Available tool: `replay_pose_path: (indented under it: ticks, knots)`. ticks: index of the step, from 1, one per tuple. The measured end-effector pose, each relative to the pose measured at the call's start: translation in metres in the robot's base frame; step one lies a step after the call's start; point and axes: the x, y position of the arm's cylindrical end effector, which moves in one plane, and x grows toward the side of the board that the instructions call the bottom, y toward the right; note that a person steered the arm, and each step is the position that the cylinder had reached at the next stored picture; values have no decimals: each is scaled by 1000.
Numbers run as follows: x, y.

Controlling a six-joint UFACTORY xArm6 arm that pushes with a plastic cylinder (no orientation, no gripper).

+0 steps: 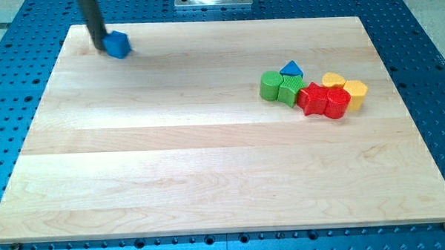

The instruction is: Place the cube into the group of blocks

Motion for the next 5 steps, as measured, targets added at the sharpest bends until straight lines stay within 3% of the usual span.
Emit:
replay_pose_path:
  ticks: [1,2,3,4,5]
  knots:
    - [30,25]
    - [13,-72]
    - [2,-95]
    - [3,-68]
    - [8,18]
